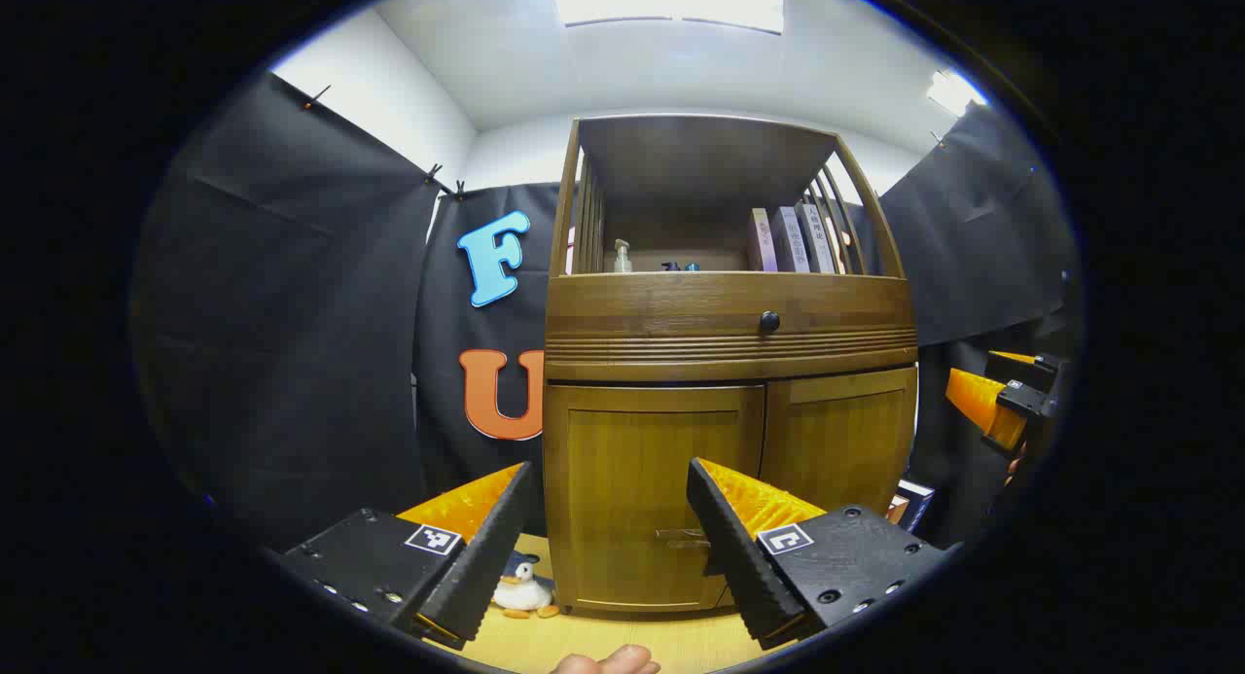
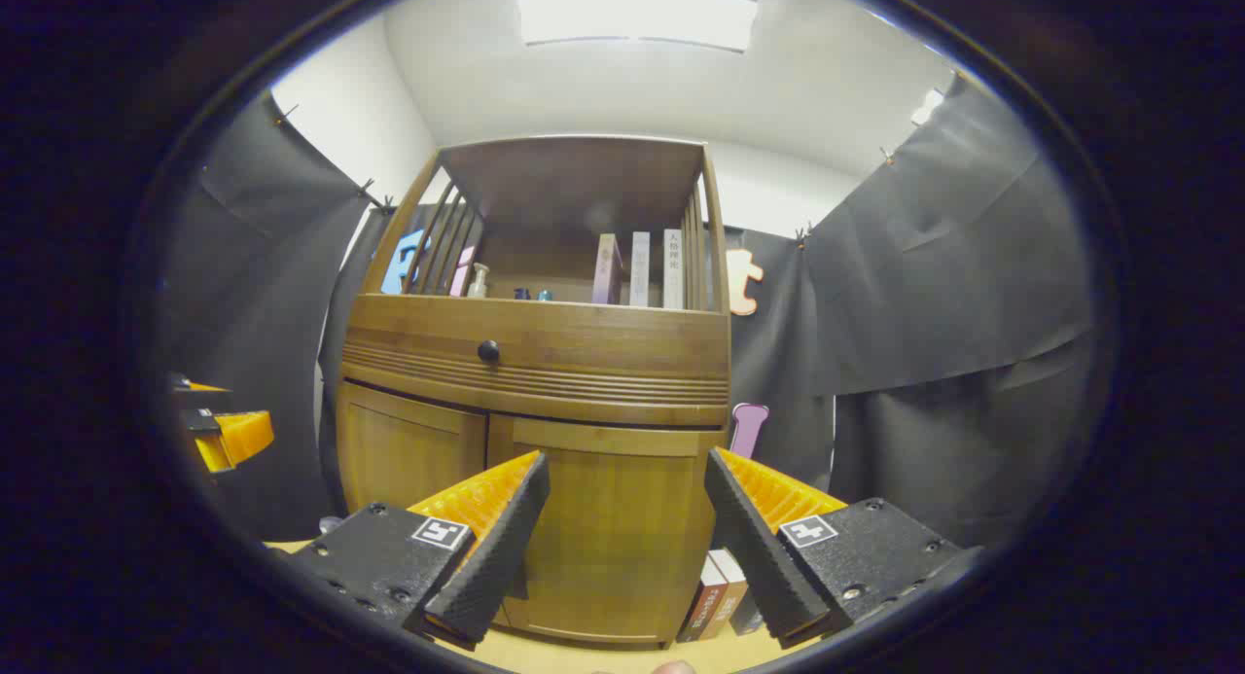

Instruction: Open the right door of the double-door shoe cabinet with the right hand, and open the left door with the left hand.

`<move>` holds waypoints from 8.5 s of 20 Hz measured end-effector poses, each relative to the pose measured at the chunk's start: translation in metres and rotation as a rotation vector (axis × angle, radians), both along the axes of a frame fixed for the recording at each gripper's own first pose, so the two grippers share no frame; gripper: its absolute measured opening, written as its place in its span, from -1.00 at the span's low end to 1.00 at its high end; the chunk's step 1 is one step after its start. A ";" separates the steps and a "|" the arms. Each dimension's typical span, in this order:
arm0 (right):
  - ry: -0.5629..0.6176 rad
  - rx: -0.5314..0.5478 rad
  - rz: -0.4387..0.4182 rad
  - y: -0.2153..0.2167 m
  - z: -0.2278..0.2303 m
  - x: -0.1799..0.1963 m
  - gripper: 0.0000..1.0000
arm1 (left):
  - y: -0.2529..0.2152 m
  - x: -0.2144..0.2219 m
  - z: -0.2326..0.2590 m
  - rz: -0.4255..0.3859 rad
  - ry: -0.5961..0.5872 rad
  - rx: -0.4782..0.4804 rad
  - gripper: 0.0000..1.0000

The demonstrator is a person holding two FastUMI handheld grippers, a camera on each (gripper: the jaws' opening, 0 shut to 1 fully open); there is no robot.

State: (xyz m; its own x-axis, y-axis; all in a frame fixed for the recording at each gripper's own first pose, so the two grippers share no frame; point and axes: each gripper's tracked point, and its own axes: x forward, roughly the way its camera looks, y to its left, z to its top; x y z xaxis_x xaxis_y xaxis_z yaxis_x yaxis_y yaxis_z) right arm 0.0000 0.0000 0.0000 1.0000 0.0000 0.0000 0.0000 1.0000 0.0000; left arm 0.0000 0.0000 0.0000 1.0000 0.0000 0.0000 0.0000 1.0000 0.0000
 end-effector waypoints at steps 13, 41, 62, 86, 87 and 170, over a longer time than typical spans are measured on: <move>0.117 0.011 -0.073 0.001 -0.029 -0.021 1.00 | -0.028 0.008 -0.015 -0.103 0.055 -0.014 0.89; 0.425 0.101 0.062 0.098 -0.182 0.061 1.00 | 0.004 0.038 -0.052 -0.063 0.106 -0.006 0.89; 0.507 0.051 0.080 0.125 -0.267 0.139 0.21 | 0.029 0.033 -0.075 0.015 0.164 0.034 0.89; 0.507 0.091 0.142 0.116 -0.257 0.092 -0.38 | 0.002 0.042 -0.085 -0.099 0.211 -0.016 0.90; 0.507 0.091 0.147 0.113 -0.255 0.086 -0.39 | 0.000 0.042 -0.084 -0.104 0.210 -0.014 0.90; 0.453 0.107 -0.095 -0.102 -0.191 -0.114 -0.93 | -0.146 0.155 -0.225 -0.225 0.335 0.036 -0.38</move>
